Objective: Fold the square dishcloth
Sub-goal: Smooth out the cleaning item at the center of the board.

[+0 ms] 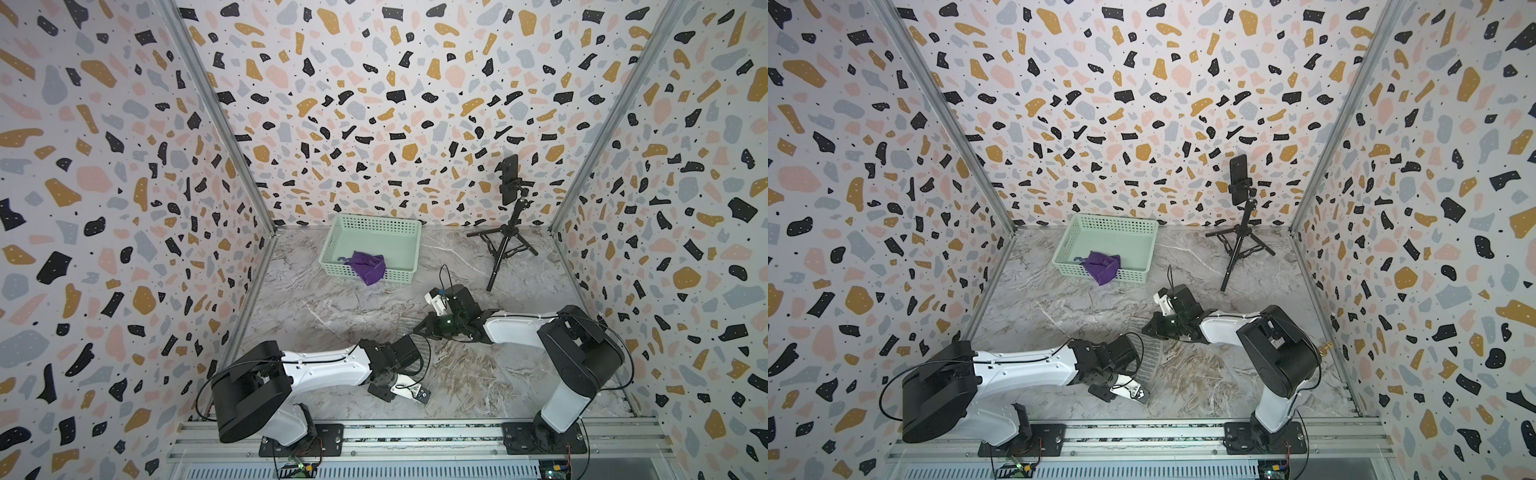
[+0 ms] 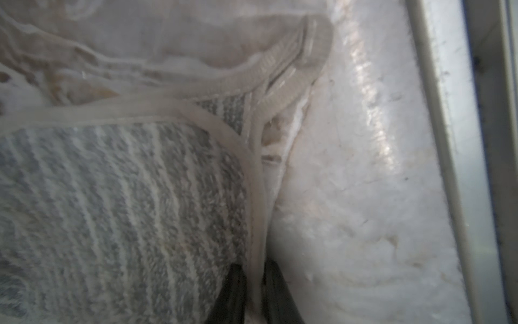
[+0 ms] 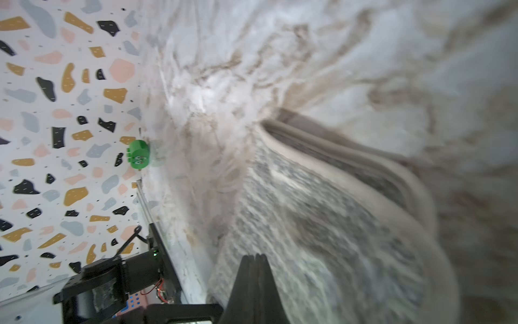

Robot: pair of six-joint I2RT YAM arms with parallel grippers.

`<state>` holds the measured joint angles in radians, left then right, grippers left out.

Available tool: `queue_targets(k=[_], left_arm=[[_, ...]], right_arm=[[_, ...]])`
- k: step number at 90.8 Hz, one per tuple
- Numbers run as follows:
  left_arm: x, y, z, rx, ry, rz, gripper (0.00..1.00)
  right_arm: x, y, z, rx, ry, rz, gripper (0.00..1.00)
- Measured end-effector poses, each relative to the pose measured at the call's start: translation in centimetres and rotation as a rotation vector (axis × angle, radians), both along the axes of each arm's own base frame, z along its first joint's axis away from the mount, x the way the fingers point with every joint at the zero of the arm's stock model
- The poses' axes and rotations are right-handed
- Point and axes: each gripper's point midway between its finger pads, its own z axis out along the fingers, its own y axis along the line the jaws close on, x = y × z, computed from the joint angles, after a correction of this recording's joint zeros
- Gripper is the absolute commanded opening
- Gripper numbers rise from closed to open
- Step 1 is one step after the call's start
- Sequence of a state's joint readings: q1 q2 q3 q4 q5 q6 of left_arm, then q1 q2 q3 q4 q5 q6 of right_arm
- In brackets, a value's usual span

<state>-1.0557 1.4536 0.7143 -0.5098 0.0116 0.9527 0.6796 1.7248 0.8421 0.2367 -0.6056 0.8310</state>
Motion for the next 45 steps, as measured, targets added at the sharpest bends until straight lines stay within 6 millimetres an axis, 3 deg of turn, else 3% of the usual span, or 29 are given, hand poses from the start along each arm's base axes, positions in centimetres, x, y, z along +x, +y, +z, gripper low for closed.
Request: queue_targets(k=[10, 19, 26, 38, 45], left_arm=[[0.0, 0.1, 0.0, 0.002, -0.006, -0.004, 0.18], [0.2, 0.2, 0.0, 0.005, -0.014, -0.004, 0.17], [0.2, 0.1, -0.1, 0.003, -0.017, -0.006, 0.13], [0.3, 0.0, 0.0, -0.003, -0.025, -0.013, 0.00], [0.2, 0.3, 0.1, -0.006, -0.027, -0.015, 0.00]], right_arm=[[0.1, 2.7, 2.2, 0.065, -0.026, 0.059, 0.00], [-0.1, 4.9, 2.2, 0.105, -0.013, 0.112, 0.00], [-0.3, 5.9, 0.4, 0.097, 0.028, 0.132, 0.00], [-0.4, 5.6, -5.0, 0.013, 0.128, 0.112, 0.00], [0.7, 5.6, -5.1, 0.027, 0.121, 0.103, 0.00]])
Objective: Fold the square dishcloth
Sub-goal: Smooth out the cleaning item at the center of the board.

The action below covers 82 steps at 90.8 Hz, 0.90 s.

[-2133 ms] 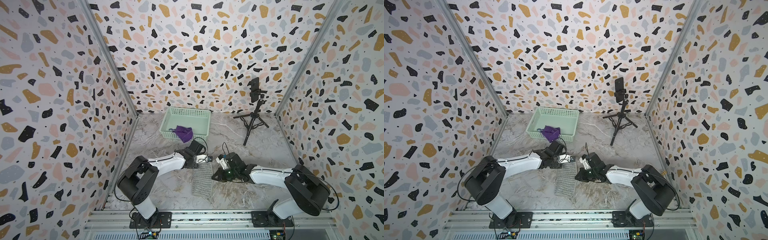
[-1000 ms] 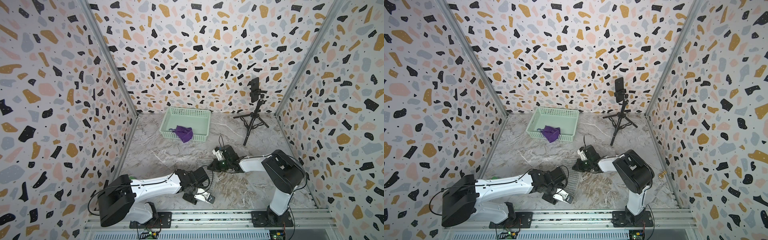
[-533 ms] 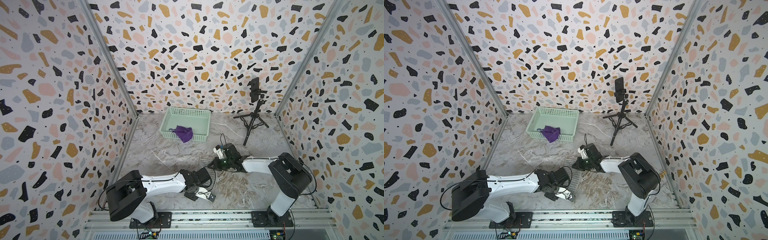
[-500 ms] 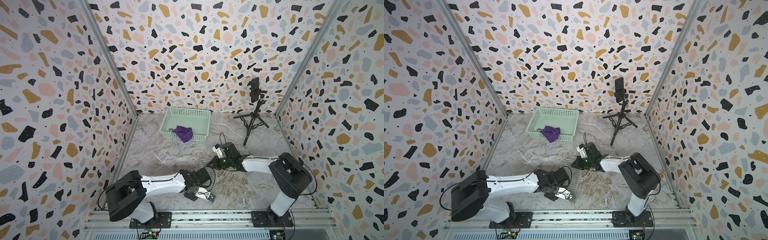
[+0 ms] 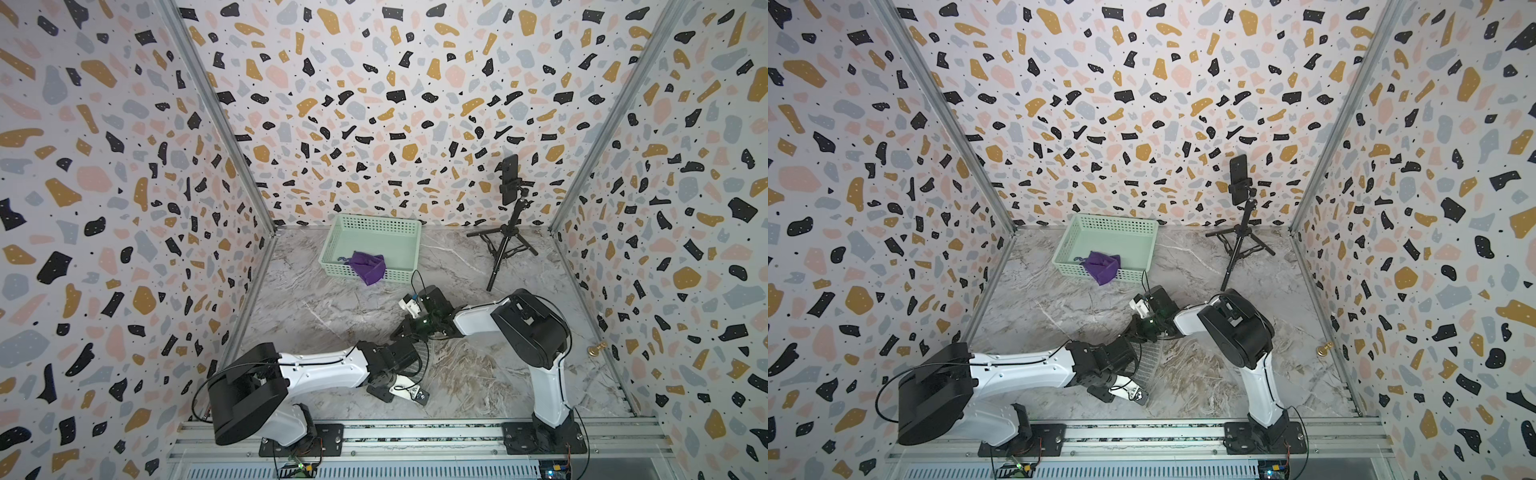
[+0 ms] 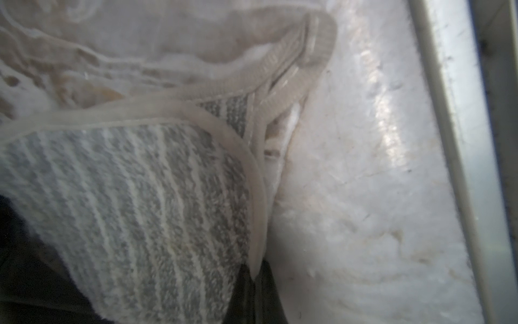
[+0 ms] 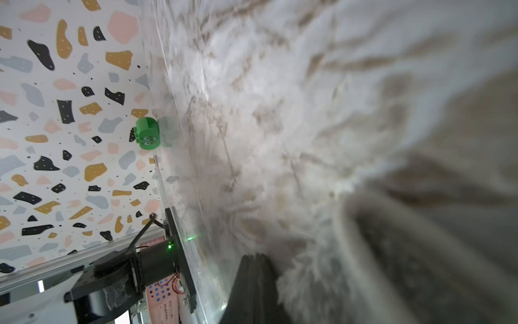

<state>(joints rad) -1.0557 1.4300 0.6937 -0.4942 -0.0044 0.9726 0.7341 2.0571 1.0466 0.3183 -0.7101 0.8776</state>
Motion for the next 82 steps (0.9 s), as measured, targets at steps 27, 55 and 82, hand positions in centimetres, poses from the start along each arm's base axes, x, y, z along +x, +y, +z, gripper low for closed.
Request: queue_targets(k=[27, 55, 82], left_arm=[[-0.7, 1.0, -0.1, -0.002, 0.003, -0.008, 0.00], [-0.8, 1.3, 0.5, -0.008, 0.000, 0.001, 0.24], [-2.8, 0.7, 1.3, -0.025, 0.048, -0.030, 0.42]], right_arm=[[2.8, -2.2, 0.6, -0.024, -0.084, -0.097, 0.00], [-1.2, -5.0, 8.4, 0.054, -0.250, -0.094, 0.00], [-4.8, -6.1, 1.9, -0.061, -0.129, -0.035, 0.00]])
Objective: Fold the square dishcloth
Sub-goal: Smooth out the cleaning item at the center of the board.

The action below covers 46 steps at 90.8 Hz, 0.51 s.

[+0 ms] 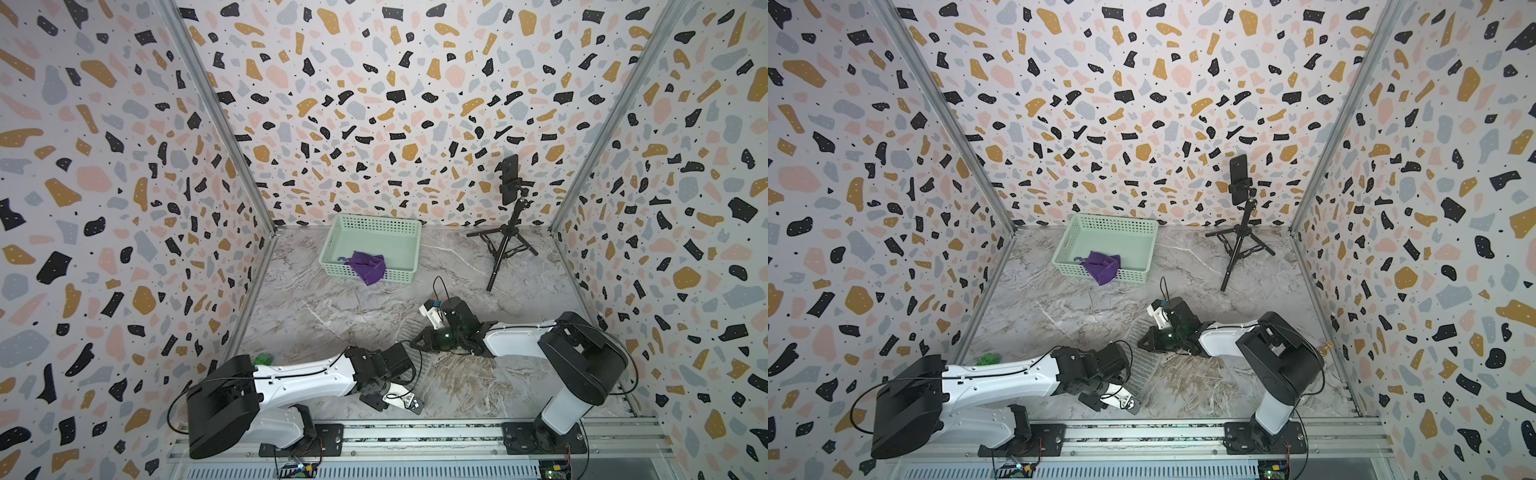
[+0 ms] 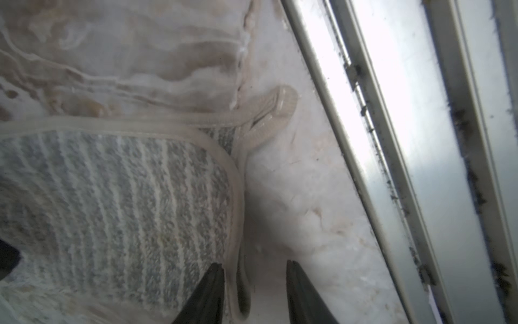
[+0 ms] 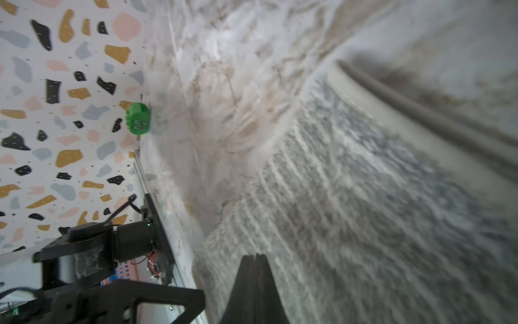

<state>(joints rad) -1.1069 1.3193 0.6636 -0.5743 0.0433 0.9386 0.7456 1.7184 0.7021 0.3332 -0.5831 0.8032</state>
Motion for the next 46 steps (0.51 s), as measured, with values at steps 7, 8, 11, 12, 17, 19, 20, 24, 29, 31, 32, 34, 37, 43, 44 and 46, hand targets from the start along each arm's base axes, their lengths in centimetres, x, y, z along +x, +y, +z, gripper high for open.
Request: queue_targets(k=[7, 8, 11, 12, 17, 19, 20, 24, 29, 31, 32, 34, 37, 43, 44, 46], left_arm=[[0.0, -0.4, -0.2, 0.004, 0.005, 0.000, 0.42], [0.0, -0.4, -0.2, 0.005, 0.005, 0.001, 0.42], [0.1, -0.6, -0.3, 0.008, 0.007, 0.002, 0.42], [0.1, -0.7, -0.3, 0.009, 0.007, 0.002, 0.42], [0.3, -1.1, -0.5, 0.008, 0.005, 0.004, 0.42], [0.4, -1.2, -0.6, 0.010, 0.005, 0.005, 0.41], [0.4, -1.2, -0.6, 0.011, 0.005, 0.005, 0.40], [0.5, -1.4, -0.9, 0.016, 0.006, 0.005, 0.39], [0.6, -1.5, -1.3, 0.025, 0.008, 0.005, 0.36], [0.6, -1.5, -1.3, 0.028, 0.010, 0.005, 0.35], [0.6, -1.6, -1.3, 0.028, 0.009, 0.005, 0.34], [0.7, -1.7, -1.3, 0.026, 0.008, 0.005, 0.33], [0.8, -1.9, -1.3, 0.024, 0.006, 0.005, 0.31], [1.0, -2.3, -1.4, 0.023, 0.001, 0.005, 0.22], [1.1, -2.3, -1.4, 0.022, -0.002, 0.005, 0.20], [1.2, -2.4, -1.4, 0.022, -0.004, 0.006, 0.16]], right_arm=[[-0.3, -0.3, -1.7, -0.032, 0.035, 0.000, 0.00], [-0.3, -0.3, -1.9, -0.033, 0.038, 0.001, 0.00], [-0.3, -0.2, -1.9, -0.029, 0.038, 0.005, 0.00], [-0.2, -0.2, -2.0, -0.029, 0.037, 0.005, 0.00], [-0.2, -0.1, -1.9, -0.027, 0.031, 0.008, 0.00], [-0.2, -0.1, -2.0, -0.028, 0.029, 0.009, 0.00], [-0.2, -0.1, -2.0, -0.028, 0.028, 0.010, 0.00], [-0.2, -0.1, -2.0, -0.029, 0.025, 0.011, 0.00], [-0.2, -0.2, -2.0, -0.030, 0.019, 0.014, 0.00], [-0.1, -0.2, -2.0, -0.032, 0.017, 0.014, 0.00], [-0.1, -0.2, -2.0, -0.032, 0.015, 0.014, 0.00], [-0.1, -0.2, -2.0, -0.033, 0.014, 0.014, 0.00], [0.0, -0.3, -2.0, -0.034, 0.010, 0.013, 0.00], [0.1, -0.3, -2.0, -0.034, 0.005, 0.014, 0.00], [0.1, -0.3, -2.0, -0.034, 0.004, 0.015, 0.00], [0.1, -0.3, -2.0, -0.034, 0.003, 0.016, 0.00]])
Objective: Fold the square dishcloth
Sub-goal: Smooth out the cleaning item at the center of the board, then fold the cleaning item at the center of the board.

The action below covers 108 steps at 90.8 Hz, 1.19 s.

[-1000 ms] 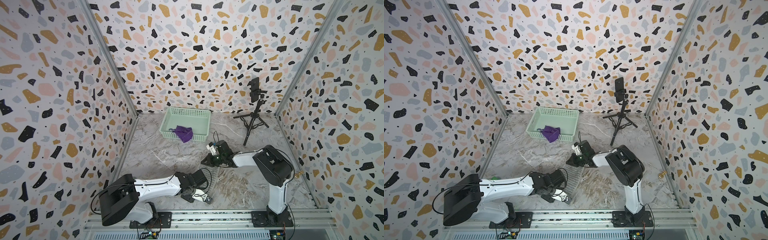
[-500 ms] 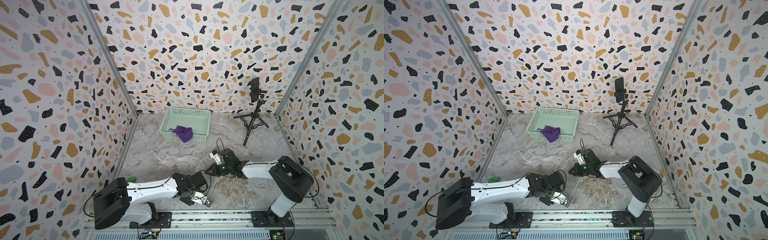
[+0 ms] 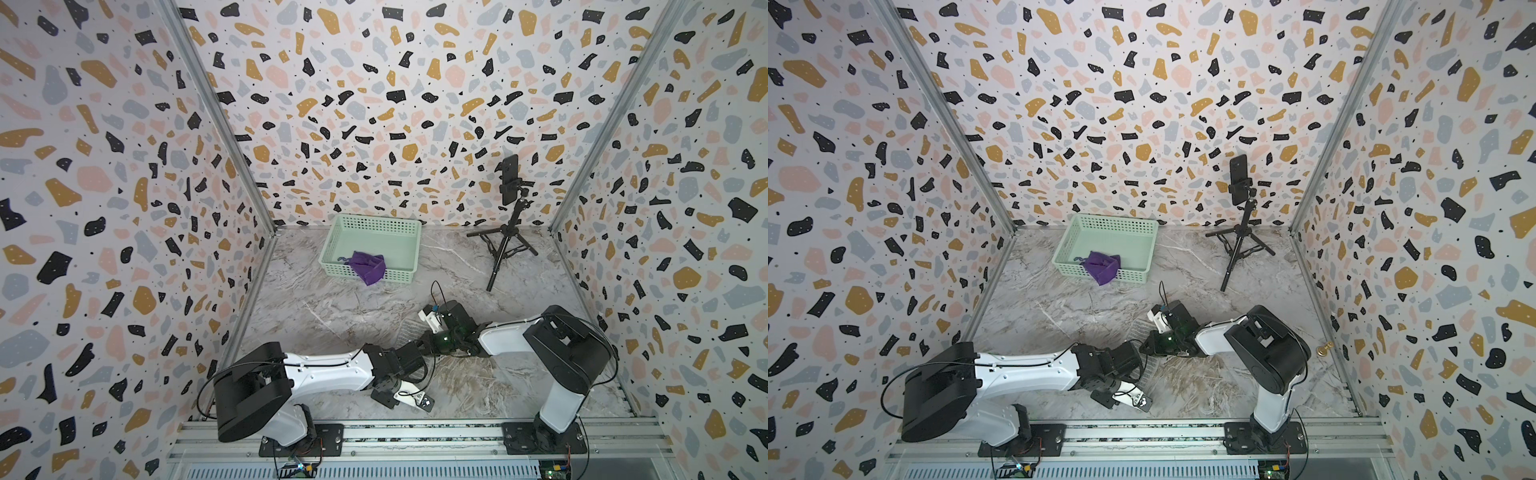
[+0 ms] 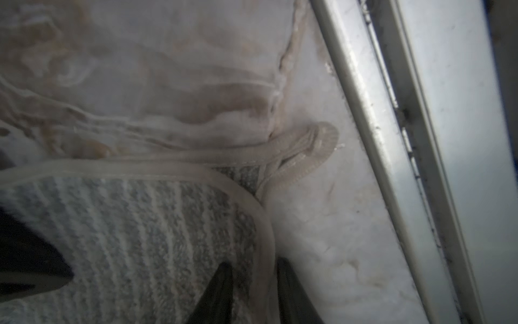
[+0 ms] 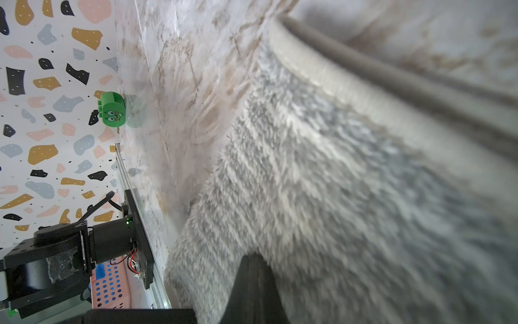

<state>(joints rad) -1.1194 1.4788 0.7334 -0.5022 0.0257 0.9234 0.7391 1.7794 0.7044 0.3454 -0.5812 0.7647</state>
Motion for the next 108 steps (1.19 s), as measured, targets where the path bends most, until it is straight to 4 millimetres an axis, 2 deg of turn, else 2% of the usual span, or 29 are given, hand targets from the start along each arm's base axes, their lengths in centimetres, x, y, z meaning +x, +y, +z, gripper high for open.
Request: queue_targets(k=[10, 25, 37, 53, 65, 74, 92, 108], left_arm=[[0.4, -0.4, -0.1, -0.001, -0.015, -0.001, 0.00], [0.2, 0.2, 0.3, 0.014, -0.013, -0.001, 0.00], [-0.6, 1.4, 2.0, 0.013, 0.000, 0.001, 0.00], [-1.2, 2.1, 4.7, -0.019, 0.002, 0.009, 0.00], [-1.3, 2.1, 5.9, -0.023, 0.006, 0.017, 0.00], [-1.3, 2.1, 6.4, -0.019, 0.011, 0.020, 0.00], [-1.1, 2.1, 7.0, -0.028, 0.016, 0.029, 0.00], [0.7, 1.6, 8.2, -0.063, 0.033, 0.076, 0.00]], right_arm=[[0.0, 0.0, 0.0, 0.000, -0.008, 0.007, 0.00], [-0.1, -0.1, 0.3, 0.000, -0.023, 0.017, 0.00], [-0.3, -0.3, 1.2, 0.004, -0.035, 0.021, 0.00], [-1.2, 0.1, 4.1, 0.047, -0.087, 0.050, 0.00], [-3.2, 1.5, 5.8, 0.081, -0.120, 0.113, 0.00], [-5.4, 2.1, 5.0, 0.068, -0.104, 0.165, 0.00], [-9.2, 1.9, 0.1, -0.009, 0.026, 0.233, 0.00], [-9.3, 2.0, 1.4, 0.046, 0.065, 0.241, 0.00]])
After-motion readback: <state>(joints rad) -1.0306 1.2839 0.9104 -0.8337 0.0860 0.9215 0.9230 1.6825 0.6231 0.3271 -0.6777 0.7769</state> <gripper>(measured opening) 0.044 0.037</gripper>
